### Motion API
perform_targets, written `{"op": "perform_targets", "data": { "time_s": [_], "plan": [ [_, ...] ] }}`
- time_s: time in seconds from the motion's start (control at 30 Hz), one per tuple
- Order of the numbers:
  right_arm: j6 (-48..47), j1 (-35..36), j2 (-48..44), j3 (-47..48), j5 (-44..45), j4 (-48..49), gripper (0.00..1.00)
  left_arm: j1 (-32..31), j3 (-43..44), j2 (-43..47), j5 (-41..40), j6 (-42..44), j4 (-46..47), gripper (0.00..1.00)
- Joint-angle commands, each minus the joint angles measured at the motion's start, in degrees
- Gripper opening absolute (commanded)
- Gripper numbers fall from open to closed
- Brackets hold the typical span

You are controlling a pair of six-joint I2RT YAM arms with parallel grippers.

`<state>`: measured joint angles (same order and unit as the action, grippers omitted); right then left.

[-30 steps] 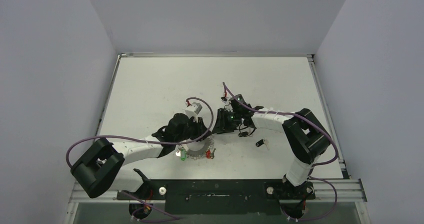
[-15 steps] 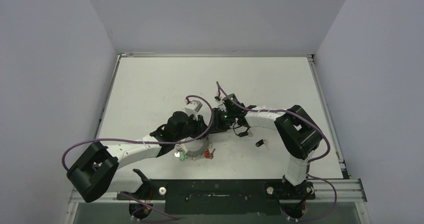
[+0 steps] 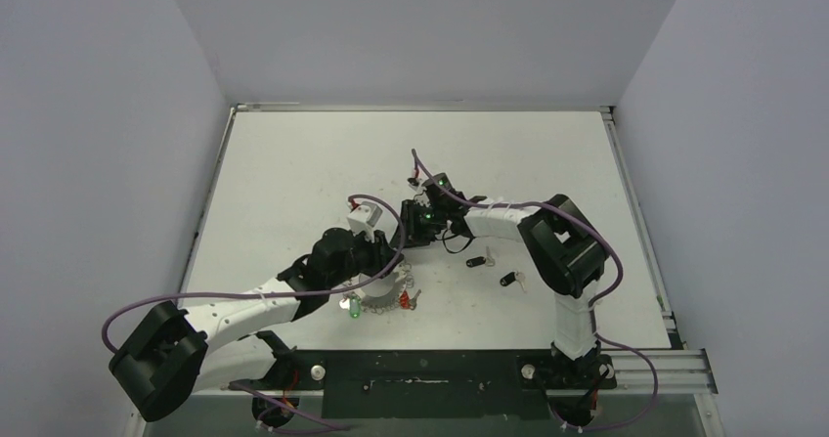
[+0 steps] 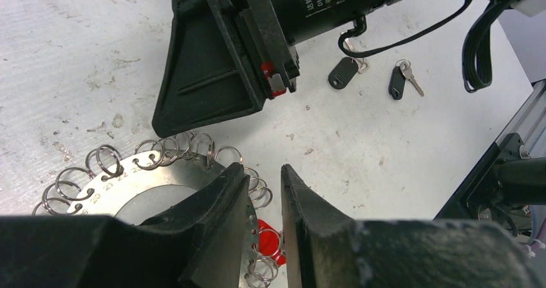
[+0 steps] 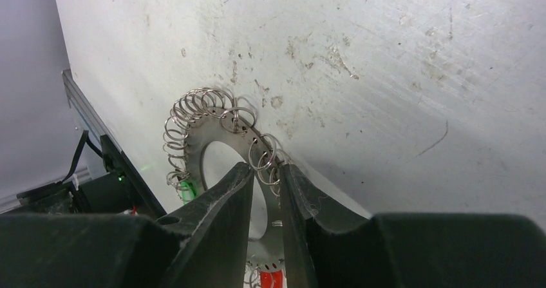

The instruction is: Put the keys on the keyring

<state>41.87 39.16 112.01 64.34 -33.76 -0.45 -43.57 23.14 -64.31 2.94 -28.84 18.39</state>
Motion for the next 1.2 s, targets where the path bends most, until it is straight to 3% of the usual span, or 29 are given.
{"op": "perform_targets", "data": {
  "time_s": [0.0, 0.3, 0.6, 0.77, 0.97, 1.17],
  "plan": [
    [-0.65, -0.91, 0.46, 1.88, -0.81, 1.13, 0.24, -0.42, 0.38, 1.10, -0.05, 0.91, 1.32, 0.25],
    [-5.85, -7.22, -7.02, -1.45, -0.35, -5.98, 0.26, -3.17, 8.56, -8.38, -0.11, 1.85, -5.95, 0.25],
    [-8.90, -10.93, -13.34, -8.27, 1.01, -9.97, 0.30, -10.86, 24.15, -20.57, -16.62, 3.15, -26.46, 0.28],
    [-11.03, -11.67, -15.31, -9.89, 0.94, -10.92, 0.31, -13.81, 28.57, -24.22, -23.14, 3.42, -32.80, 0.28],
    [-20.19, -10.81, -17.95, -8.52, 1.63, -12.11, 0.41, -14.06, 27.29, -21.62, -24.11, 3.09, -33.83, 0.28],
    [-31.18, -7.74, -26.94, -11.47, 5.27, -3.85, 0.44, -11.80, 20.35, -14.39, -19.88, 1.82, -28.62, 0.28]
  ]
}}
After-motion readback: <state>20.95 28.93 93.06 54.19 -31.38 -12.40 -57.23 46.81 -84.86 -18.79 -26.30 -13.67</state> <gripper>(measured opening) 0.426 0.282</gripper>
